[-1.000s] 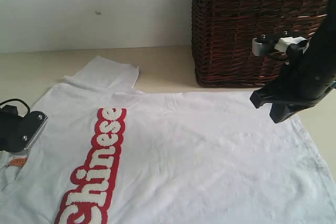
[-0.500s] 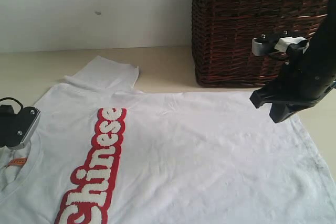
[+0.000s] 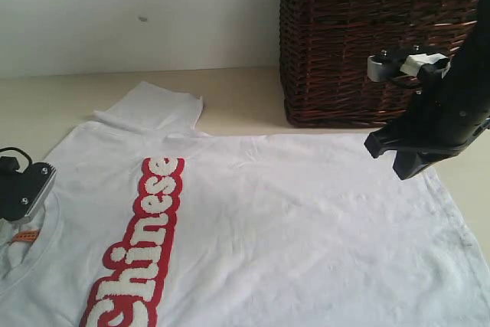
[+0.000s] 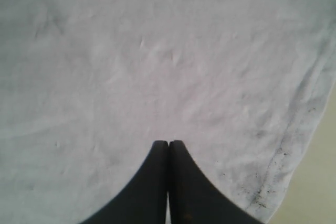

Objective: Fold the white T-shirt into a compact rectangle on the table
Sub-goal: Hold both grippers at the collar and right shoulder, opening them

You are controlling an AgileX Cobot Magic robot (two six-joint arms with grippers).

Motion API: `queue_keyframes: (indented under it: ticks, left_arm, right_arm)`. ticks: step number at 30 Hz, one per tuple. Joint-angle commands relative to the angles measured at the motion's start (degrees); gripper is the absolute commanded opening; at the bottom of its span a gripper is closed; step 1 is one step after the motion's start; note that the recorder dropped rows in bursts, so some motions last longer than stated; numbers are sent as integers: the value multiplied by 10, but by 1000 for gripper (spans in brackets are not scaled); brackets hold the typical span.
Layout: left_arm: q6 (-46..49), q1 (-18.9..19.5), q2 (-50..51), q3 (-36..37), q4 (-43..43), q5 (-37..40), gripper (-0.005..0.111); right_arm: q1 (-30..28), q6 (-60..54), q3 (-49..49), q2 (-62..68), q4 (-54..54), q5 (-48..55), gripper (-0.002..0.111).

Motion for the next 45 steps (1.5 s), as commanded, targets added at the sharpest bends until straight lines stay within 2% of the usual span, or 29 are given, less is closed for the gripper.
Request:
queue_keyframes:
  ticks: [1,27,30,33,37,40,45]
  left_arm:
    - [2,1,7,1,0,-1,105]
    - [2,1,20,1,0,-2,105]
    - [2,1,20,1,0,-2,105]
    - [2,1,20,1,0,-2,105]
    - [2,1,20,1,0,-3,105]
    - [2,1,20,1,0,-3,105]
    - [2,1,20,1,0,-3,105]
  right_arm:
    - [0,-4,-4,1,0,-4,0]
    - [0,-16,-4,1,13,-3,2]
    - [0,-19,2,1,15,-5,11]
    - [0,-50,17,1,15,-21,28]
    - [0,-88,27,1,15,-30,65]
    - [0,-98,27,6,14,-31,84]
    - [0,-115,27,11,-9,-46,90]
